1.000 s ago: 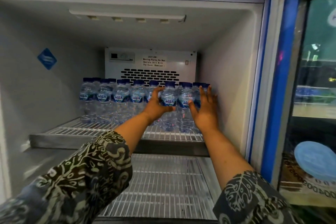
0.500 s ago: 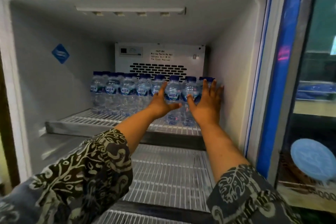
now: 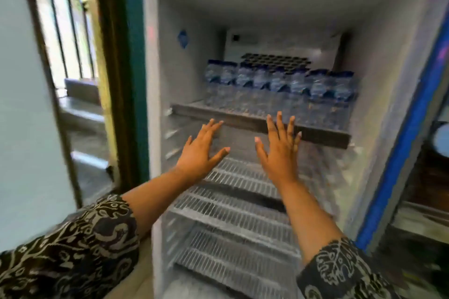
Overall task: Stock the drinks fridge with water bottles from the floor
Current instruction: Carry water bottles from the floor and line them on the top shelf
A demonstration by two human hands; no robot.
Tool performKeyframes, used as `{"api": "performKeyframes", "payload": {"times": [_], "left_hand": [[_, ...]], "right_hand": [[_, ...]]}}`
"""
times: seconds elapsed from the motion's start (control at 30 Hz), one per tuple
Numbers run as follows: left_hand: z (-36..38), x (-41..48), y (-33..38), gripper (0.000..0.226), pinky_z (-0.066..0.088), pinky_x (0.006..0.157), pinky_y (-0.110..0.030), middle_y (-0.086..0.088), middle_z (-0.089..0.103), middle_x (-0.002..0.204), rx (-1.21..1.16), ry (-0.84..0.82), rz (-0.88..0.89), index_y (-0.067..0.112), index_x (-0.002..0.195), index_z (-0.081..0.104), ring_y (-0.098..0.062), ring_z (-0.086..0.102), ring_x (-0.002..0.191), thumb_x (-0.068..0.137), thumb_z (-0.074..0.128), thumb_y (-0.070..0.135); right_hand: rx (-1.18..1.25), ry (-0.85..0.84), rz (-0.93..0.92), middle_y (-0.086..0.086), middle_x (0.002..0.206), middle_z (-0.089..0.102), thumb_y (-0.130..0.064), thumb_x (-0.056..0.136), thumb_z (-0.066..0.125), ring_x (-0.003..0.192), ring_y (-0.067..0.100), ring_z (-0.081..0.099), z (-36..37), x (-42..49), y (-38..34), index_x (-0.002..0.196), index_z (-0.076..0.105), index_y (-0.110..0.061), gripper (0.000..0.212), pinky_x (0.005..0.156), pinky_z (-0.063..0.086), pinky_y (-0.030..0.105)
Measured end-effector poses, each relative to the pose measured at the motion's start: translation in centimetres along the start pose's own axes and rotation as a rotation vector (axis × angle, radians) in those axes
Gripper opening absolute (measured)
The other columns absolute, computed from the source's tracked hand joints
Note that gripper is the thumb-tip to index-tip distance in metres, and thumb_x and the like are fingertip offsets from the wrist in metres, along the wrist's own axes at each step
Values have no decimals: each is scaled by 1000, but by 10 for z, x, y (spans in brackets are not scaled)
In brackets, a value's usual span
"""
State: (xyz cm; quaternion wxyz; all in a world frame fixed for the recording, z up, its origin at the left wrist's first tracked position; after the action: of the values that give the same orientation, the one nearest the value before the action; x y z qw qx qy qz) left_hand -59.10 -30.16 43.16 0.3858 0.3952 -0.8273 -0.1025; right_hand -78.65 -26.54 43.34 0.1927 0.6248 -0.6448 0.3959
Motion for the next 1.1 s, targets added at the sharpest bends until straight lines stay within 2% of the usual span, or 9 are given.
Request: {"api": "performKeyframes", "payload": {"times": [0.07,0.13,0.4,0.53,0.6,0.7,0.83,0.97,1.1], "left_hand": [[-22,-63,-30,71,8,117,-45,6,7,159,102,-57,-28,34,148,14,-15,8,147,89,42,60],[-46,-132,-62,70,4,117,-45,7,4,159,183,-121,-96,36,149,10,-14,4,147,90,39,61],[-113,-413,-145,66,-4,119,-41,10,-2,159,169,-222,-577,37,148,11,-10,-6,146,92,43,52],[-130,-523,-163,67,-5,117,-40,10,-9,158,200,-281,-798,38,148,7,-6,-13,142,92,42,52],[-135,-571,-168,68,-6,117,-42,11,-11,158,192,-284,-933,38,149,6,-9,-13,144,92,40,54],[-136,-631,-169,68,-3,118,-44,10,-11,157,194,-253,-1117,41,147,2,-14,-5,146,91,37,56],[-120,-700,-186,70,5,118,-45,7,-7,159,174,-197,-1350,38,148,3,-15,-1,147,91,38,57],[-80,-757,-227,70,10,117,-46,3,-1,160,125,-111,-1519,34,150,9,-17,3,147,91,43,53],[-6,-814,-295,77,13,117,-47,1,4,160,25,37,-1678,32,149,14,-20,8,147,87,54,52]], "right_hand": [[60,-79,-30,8,158,15,-54,88,24,145,28,-3,22,-45,-36,148,27,-16,71,113,1,55],[117,-170,-57,7,158,13,-54,89,23,145,26,-6,43,-97,-78,148,24,-17,70,114,-1,53],[263,-702,-105,0,159,2,-61,85,14,141,15,-19,115,-318,-231,149,12,-26,74,115,0,53],[301,-921,-199,-9,156,-9,-65,82,12,140,12,-23,132,-397,-280,149,6,-31,76,116,-3,49],[313,-1051,-265,-11,154,-13,-65,84,16,139,11,-26,141,-430,-298,149,2,-33,74,116,-6,46],[333,-1218,-318,-8,158,-11,-50,95,34,139,10,-27,161,-469,-314,150,3,-33,65,117,-6,43],[332,-1384,-328,-6,160,-2,-42,96,41,138,6,-22,203,-510,-321,150,8,-30,65,119,3,42],[302,-1478,-308,-4,159,7,-40,95,45,146,15,-9,265,-554,-324,150,13,-27,64,118,9,39],[332,-1486,-229,1,157,19,-36,94,51,147,19,4,363,-620,-330,149,21,-22,63,116,15,36]]}}
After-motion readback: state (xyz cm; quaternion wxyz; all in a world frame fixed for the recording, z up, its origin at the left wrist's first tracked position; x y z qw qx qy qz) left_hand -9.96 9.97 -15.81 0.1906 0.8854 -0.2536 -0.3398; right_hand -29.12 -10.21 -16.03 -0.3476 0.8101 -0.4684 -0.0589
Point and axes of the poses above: each hand's wrist, its own x-axis towards the middle knuckle, its own z-axis out of the palm, y = z × x, the point moved 1 cm from there along x, towards the middle knuckle
